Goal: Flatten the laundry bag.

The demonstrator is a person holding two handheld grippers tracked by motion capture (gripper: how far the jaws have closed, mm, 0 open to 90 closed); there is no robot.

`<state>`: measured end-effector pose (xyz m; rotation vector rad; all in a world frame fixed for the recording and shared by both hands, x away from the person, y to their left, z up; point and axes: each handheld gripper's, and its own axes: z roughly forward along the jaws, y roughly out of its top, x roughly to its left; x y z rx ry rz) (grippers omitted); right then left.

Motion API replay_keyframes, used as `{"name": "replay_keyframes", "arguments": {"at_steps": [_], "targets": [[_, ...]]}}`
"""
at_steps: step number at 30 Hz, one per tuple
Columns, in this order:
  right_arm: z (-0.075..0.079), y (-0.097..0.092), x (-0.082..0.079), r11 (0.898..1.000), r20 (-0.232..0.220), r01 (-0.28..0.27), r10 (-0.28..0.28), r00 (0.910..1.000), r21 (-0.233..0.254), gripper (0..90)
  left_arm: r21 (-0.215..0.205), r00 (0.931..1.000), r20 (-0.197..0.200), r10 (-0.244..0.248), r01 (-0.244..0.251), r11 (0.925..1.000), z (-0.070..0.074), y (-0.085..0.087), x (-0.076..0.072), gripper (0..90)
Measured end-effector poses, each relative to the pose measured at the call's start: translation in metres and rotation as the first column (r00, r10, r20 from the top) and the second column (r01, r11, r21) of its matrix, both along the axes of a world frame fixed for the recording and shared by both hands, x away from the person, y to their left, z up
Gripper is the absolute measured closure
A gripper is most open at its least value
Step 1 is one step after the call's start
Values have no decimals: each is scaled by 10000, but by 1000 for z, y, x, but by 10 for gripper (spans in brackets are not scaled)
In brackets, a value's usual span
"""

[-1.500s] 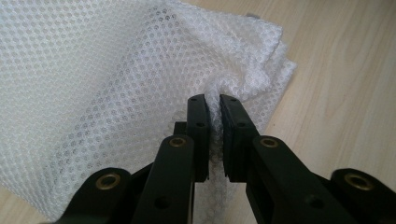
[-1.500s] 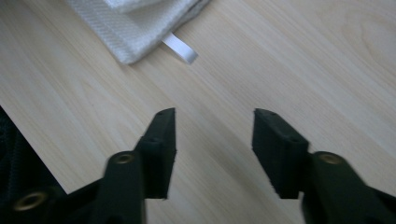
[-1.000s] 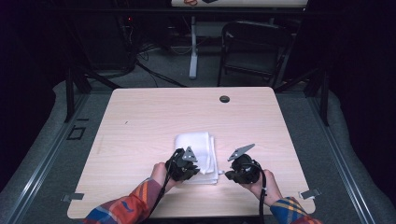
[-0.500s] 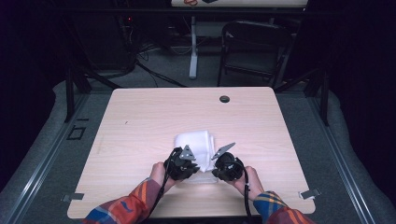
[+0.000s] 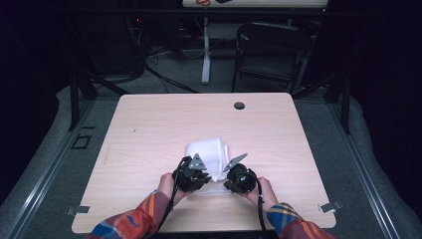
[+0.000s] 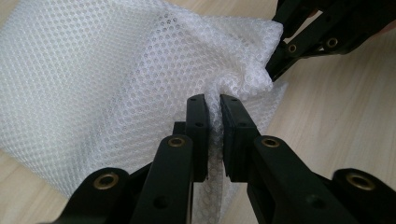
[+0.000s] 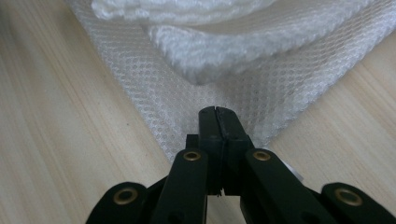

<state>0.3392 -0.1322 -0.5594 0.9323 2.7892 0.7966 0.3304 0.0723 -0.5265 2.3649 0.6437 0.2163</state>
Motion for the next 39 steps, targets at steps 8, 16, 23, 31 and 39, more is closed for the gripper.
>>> {"name": "replay_keyframes", "arguments": {"at_steps": [8,16,23,31,39], "targets": [[0,0,-1,9996,156,-213,216,9996,-183,900,1,9997,167,151,-151,9999,3,3,-2,821],[0,2,-2,9996,296,-132,140,9995,-263,900,-148,9984,379,418,-413,9990,5,9,-2,819],[1,5,-4,9990,370,-115,131,9992,-441,900,-91,9968,572,562,-558,9984,6,11,-3,820],[1,5,-4,9987,418,-175,195,9989,-474,900,250,9942,727,793,-813,9964,6,13,-2,819],[2,7,-4,9974,416,-206,235,9989,-692,900,409,9926,866,850,-887,9952,7,15,-1,821]]}}
